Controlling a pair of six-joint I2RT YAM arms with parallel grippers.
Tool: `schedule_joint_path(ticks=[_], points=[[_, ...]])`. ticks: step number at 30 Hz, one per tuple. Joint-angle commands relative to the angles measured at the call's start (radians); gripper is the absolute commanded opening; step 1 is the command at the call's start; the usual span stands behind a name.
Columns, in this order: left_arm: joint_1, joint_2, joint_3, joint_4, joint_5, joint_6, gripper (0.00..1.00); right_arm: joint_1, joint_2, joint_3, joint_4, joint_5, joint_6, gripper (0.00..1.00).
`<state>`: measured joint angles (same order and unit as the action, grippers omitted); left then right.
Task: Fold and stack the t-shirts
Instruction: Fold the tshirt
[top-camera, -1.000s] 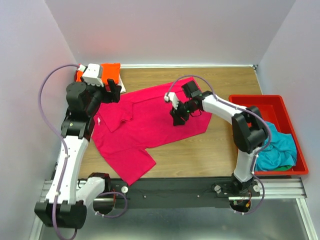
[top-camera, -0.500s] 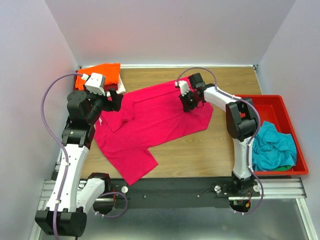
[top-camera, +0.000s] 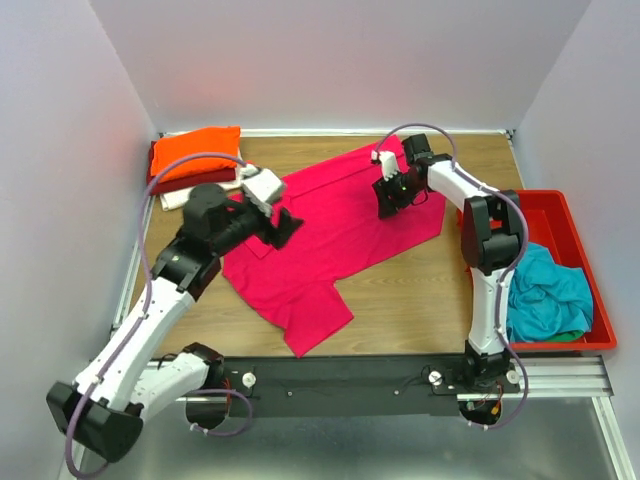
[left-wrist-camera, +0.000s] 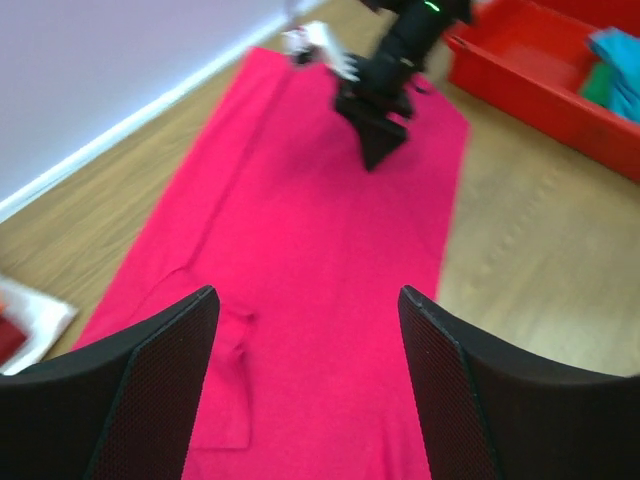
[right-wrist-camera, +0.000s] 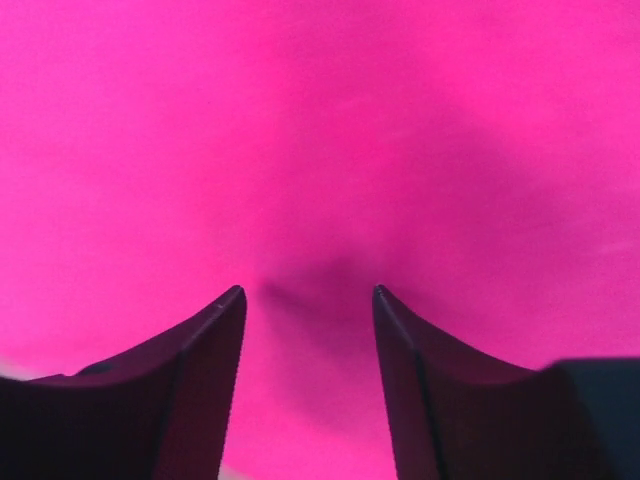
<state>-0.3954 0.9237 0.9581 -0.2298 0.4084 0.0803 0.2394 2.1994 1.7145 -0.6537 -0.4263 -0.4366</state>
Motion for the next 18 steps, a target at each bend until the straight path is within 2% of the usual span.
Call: schedule_joint_path(ticks=[1, 2, 3, 4, 7, 10, 12, 14, 18], points=[[-0.17, 0.091, 0.054, -0.132, -0.087, 0.07, 0.77, 0.011, -0.179, -0.036, -0.123, -0.24, -0.076, 0.63], [-0.209, 0.133, 0.089, -0.188, -0.129, 0.026, 0.77, 0.009, -0.206, -0.053, -0.123, -0.261, -0.085, 0.64], [-0.268, 0.189, 0.146, -0.272, -0.181, -0.028, 0.72, 0.009, -0.23, -0.088, -0.123, -0.275, -0.086, 0.64], [-0.293, 0.316, 0.26, -0.442, -0.187, -0.163, 0.71, 0.006, -0.257, -0.104, -0.123, -0.284, -0.083, 0.65], [-0.475, 0.379, 0.281, -0.539, -0.239, -0.346, 0.71, -0.041, -0.337, -0.168, -0.121, -0.299, -0.062, 0.67], [-0.552, 0.336, 0.124, -0.537, -0.253, -0.472, 0.7, -0.11, -0.385, -0.214, -0.118, -0.304, -0.071, 0.67], [-0.588, 0.326, 0.058, -0.545, -0.267, -0.51, 0.66, -0.144, -0.4, -0.239, -0.113, -0.319, -0.077, 0.67], [-0.667, 0.333, -0.007, -0.552, -0.286, -0.559, 0.62, -0.15, -0.402, -0.272, -0.11, -0.342, -0.08, 0.67], [-0.772, 0.382, -0.056, -0.556, -0.338, -0.616, 0.53, -0.152, -0.394, -0.289, -0.107, -0.371, -0.079, 0.67]])
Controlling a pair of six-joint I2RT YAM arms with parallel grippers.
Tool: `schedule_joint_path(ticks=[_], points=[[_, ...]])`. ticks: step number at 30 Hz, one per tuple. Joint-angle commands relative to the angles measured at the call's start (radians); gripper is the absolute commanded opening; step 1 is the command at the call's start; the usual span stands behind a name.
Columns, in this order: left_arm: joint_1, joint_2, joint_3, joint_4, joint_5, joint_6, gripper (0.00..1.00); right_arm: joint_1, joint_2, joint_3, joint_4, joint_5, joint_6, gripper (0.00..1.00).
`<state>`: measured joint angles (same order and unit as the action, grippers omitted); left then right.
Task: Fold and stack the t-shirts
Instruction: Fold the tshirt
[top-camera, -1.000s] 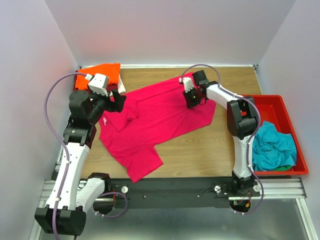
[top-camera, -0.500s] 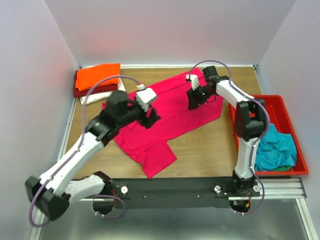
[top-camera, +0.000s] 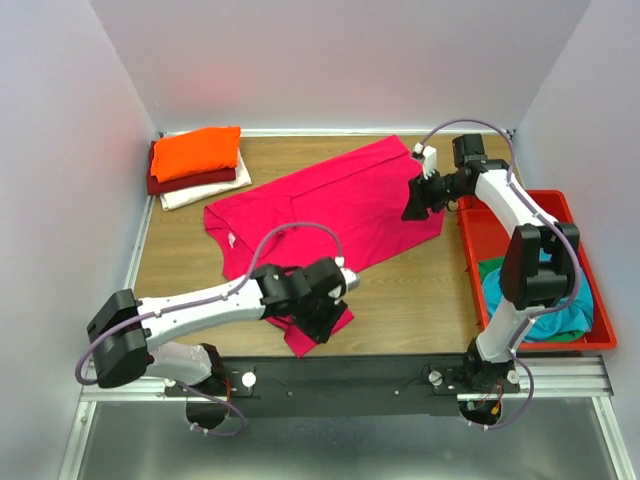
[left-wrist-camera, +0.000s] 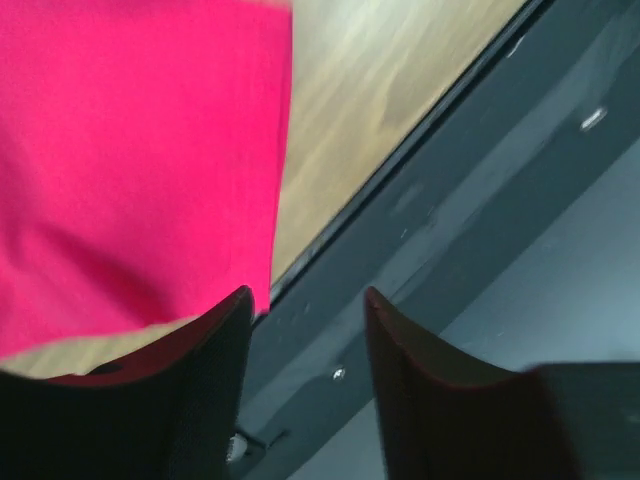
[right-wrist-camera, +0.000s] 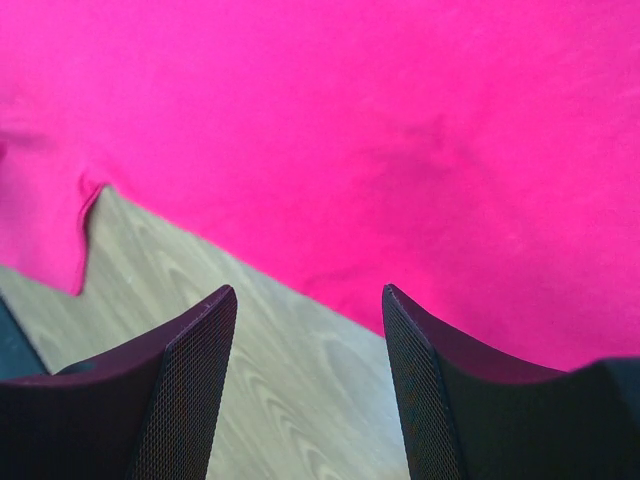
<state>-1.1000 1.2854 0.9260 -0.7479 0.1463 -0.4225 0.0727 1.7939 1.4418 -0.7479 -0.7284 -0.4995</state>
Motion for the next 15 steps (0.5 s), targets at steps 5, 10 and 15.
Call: schedule_joint_path(ticks=[5, 10, 15], points=[[-0.129, 0.143, -0.016, -0.054, -0.134, -0.131, 0.46, 0.015, 0.013, -0.026, -0.011, -0.088, -0.014, 0.67], [-0.138, 0.219, -0.013, -0.08, -0.204, -0.137, 0.44, 0.015, 0.015, -0.041, -0.013, -0.089, -0.019, 0.67], [-0.138, 0.258, -0.027, -0.085, -0.214, -0.153, 0.42, 0.015, 0.018, -0.043, -0.013, -0.095, -0.022, 0.67]])
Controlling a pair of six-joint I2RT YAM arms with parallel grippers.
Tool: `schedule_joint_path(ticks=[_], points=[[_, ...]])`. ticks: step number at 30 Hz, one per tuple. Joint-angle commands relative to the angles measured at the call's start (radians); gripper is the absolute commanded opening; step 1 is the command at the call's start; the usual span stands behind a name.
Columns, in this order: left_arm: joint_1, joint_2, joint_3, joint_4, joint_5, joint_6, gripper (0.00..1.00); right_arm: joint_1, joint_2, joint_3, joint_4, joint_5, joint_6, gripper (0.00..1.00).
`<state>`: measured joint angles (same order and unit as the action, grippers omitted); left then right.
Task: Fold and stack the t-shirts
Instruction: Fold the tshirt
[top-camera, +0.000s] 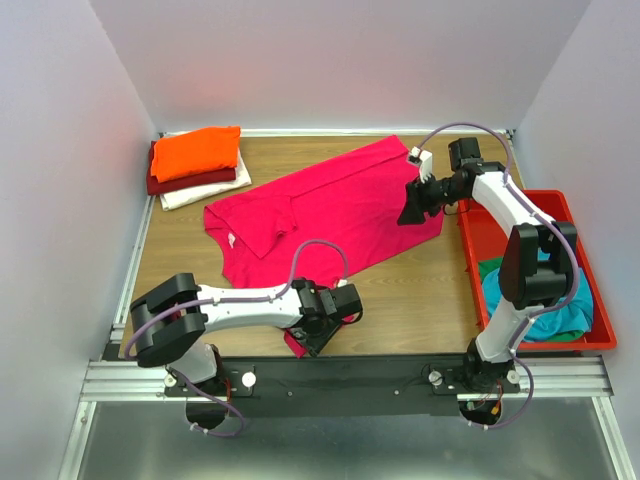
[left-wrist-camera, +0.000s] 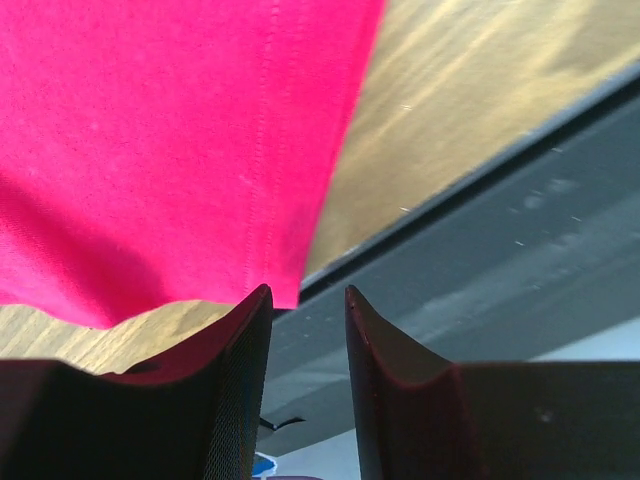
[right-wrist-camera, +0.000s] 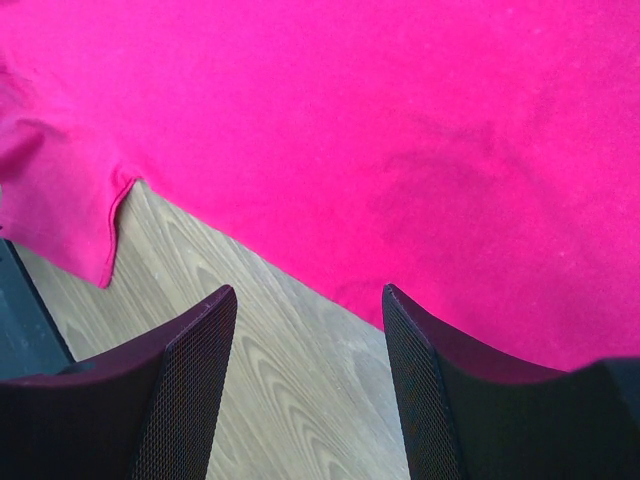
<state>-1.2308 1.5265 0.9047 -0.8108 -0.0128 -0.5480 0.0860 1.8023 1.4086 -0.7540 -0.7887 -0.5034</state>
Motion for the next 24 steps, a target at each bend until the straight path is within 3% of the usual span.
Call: schedule_joint_path(ticks=[1, 15, 21, 24], points=[[-0.007, 0.023, -0.006, -0.022, -0.056, -0.027, 0.43, 0.001, 0.009, -0.01, -0.007, -0.037, -0.018, 0.67], [-0.009, 0.066, -0.069, -0.004, -0.058, -0.02, 0.36, -0.003, 0.011, -0.011, -0.008, -0.057, -0.017, 0.68], [-0.009, 0.067, -0.067, 0.007, -0.061, -0.017, 0.14, -0.005, 0.011, -0.013, -0.008, -0.053, -0.017, 0.68], [-0.009, 0.043, -0.04, -0.008, -0.07, -0.024, 0.08, -0.005, 0.009, -0.013, -0.008, -0.038, -0.023, 0.68]])
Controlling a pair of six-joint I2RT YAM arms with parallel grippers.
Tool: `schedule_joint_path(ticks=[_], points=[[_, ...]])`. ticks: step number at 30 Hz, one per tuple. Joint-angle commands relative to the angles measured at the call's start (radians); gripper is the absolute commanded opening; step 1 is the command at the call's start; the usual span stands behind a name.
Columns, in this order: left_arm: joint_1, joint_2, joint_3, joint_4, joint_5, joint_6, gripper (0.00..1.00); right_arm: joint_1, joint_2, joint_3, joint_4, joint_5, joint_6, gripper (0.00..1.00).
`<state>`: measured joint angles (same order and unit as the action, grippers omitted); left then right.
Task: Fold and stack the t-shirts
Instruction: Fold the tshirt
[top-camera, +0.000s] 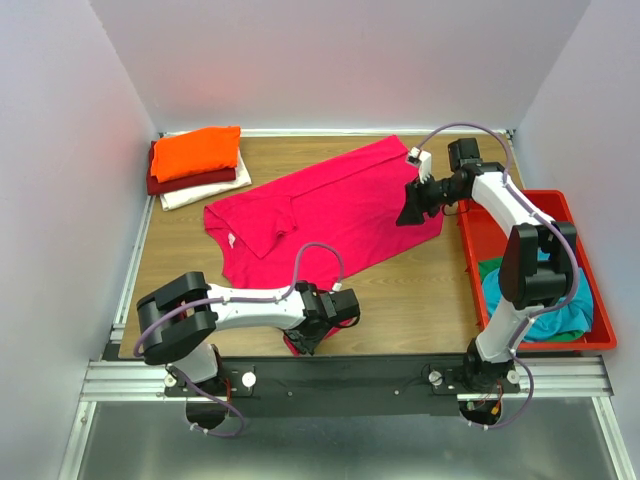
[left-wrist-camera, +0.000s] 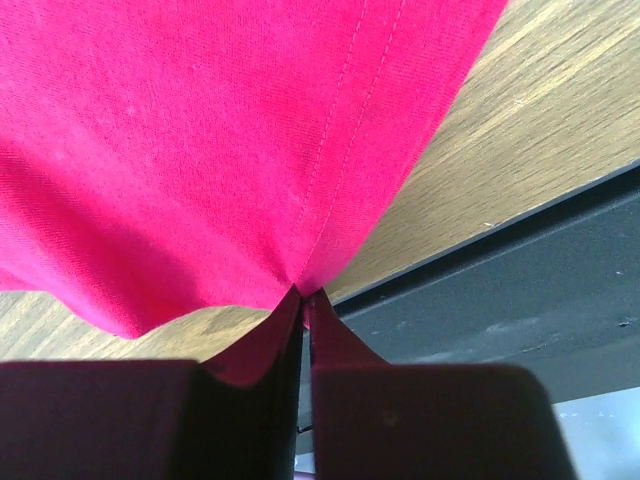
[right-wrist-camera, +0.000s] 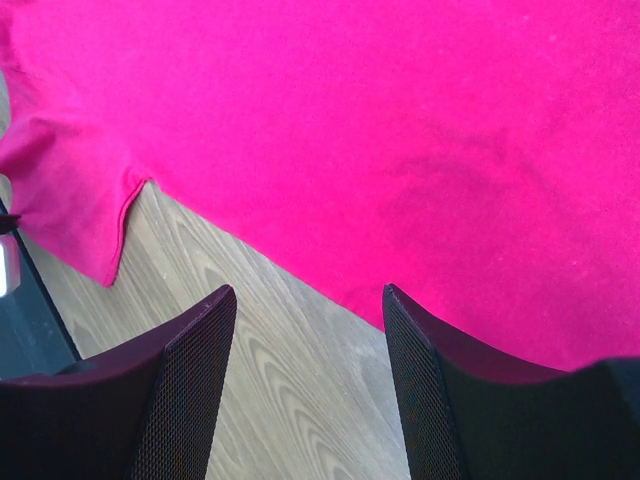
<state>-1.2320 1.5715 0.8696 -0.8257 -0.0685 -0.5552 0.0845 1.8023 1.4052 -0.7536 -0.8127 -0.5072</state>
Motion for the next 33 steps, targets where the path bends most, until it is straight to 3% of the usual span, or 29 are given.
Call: schedule_joint_path(ticks=[1, 7, 11, 17, 25, 33], points=[[-0.006, -0.02, 0.018, -0.009, -0.03, -0.02, 0.03, -0.003, 0.009, -0.011, -0.009, -0.002, -0.021, 0.68], [0.034, -0.134, 0.069, -0.018, -0.071, -0.031, 0.0, -0.003, -0.004, -0.009, -0.007, 0.139, -0.06, 0.67], [0.103, -0.23, 0.066, 0.003, -0.062, -0.022, 0.0, -0.003, 0.038, 0.035, -0.003, 0.428, -0.008, 0.65], [0.213, -0.324, 0.074, 0.023, -0.057, 0.03, 0.0, -0.002, 0.127, 0.113, 0.011, 0.628, 0.064, 0.6], [0.261, -0.357, 0.091, 0.045, -0.065, 0.058, 0.0, 0.037, 0.259, 0.204, 0.019, 0.858, 0.085, 0.6], [0.272, -0.37, 0.06, 0.06, -0.071, 0.083, 0.0, 0.041, 0.293, 0.187, 0.019, 0.92, 0.091, 0.59]])
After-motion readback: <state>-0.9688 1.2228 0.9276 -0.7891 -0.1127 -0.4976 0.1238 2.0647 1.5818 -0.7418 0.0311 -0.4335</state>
